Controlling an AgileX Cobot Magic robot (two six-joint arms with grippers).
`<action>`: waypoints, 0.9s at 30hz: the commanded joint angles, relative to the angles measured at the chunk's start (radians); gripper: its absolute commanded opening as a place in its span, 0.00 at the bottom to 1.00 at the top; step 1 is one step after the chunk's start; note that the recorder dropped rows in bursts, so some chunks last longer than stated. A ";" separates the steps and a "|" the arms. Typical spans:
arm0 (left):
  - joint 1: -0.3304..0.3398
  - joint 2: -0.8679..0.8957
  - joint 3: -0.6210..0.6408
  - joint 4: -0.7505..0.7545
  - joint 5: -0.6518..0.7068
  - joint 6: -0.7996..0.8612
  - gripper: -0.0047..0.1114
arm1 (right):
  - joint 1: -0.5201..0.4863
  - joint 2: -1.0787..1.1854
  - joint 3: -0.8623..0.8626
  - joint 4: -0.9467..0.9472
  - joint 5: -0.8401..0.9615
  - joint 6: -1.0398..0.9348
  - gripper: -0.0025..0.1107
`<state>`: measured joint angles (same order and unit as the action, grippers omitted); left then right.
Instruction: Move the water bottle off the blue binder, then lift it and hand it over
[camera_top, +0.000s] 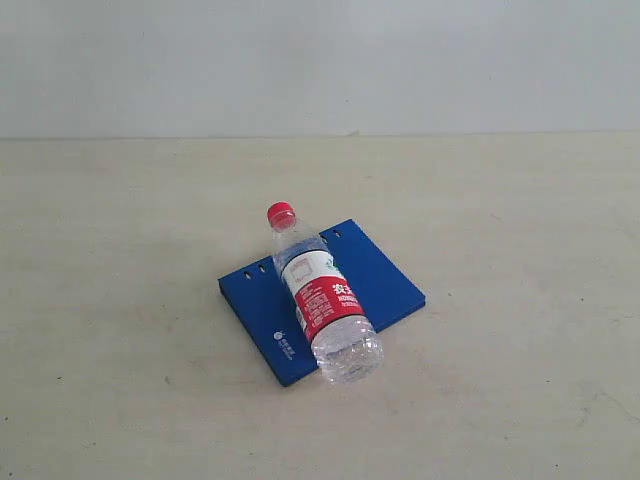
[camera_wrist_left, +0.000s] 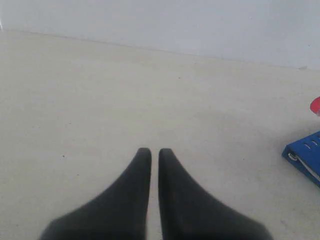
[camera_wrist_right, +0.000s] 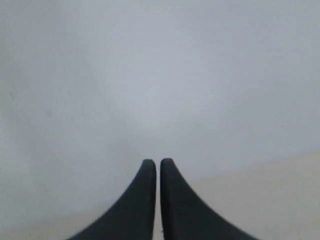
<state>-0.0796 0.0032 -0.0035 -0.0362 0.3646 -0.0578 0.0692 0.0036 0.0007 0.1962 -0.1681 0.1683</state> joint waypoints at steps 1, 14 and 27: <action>-0.005 -0.003 0.004 -0.002 -0.005 0.006 0.09 | -0.005 -0.004 -0.001 0.034 -0.303 0.048 0.03; -0.005 -0.003 0.004 -0.002 -0.005 0.006 0.09 | 0.000 -0.004 -0.001 -0.053 0.331 1.096 0.03; -0.005 -0.003 0.004 -0.002 -0.005 0.006 0.09 | 0.000 -0.004 -0.004 -0.061 0.670 1.286 0.03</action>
<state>-0.0796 0.0032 -0.0035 -0.0362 0.3646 -0.0555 0.0692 0.0015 0.0025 0.1124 0.4950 1.4592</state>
